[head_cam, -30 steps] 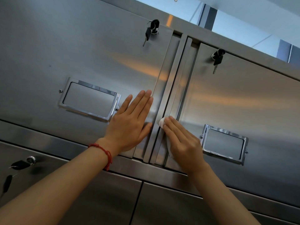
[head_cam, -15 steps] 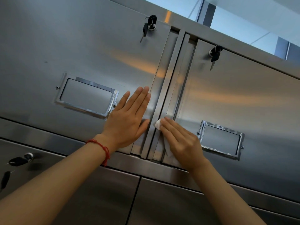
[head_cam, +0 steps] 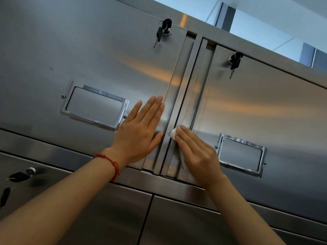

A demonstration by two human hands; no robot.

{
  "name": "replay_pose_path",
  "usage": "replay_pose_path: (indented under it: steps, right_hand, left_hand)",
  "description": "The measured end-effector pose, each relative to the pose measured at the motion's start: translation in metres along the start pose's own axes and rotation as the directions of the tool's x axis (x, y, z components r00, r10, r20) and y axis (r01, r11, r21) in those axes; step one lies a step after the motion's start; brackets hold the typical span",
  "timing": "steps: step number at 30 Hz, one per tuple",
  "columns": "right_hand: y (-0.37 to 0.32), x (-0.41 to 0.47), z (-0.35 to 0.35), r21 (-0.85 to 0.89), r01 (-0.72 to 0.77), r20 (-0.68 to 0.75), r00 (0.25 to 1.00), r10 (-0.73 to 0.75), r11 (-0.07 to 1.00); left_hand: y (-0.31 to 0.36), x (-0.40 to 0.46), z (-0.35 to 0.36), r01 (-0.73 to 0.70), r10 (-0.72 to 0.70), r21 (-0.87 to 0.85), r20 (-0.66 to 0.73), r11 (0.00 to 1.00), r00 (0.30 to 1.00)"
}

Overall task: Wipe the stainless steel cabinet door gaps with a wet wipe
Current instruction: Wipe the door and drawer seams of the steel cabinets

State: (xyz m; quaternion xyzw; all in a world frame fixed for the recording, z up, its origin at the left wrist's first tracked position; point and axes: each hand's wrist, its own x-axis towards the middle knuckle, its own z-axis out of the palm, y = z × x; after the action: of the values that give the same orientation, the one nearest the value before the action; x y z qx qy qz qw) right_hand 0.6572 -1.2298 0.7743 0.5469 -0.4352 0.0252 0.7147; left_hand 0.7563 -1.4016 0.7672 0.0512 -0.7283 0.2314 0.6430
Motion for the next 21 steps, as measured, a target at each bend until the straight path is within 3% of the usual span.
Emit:
replay_pose_path:
  steps: [21]
  right_hand:
    - [-0.009,-0.005,-0.004,0.008,0.051,-0.027,0.998,-0.051,0.999]
  left_hand:
    - [0.001,0.0,-0.003,0.002,-0.002,0.008,0.007,1.0,1.0]
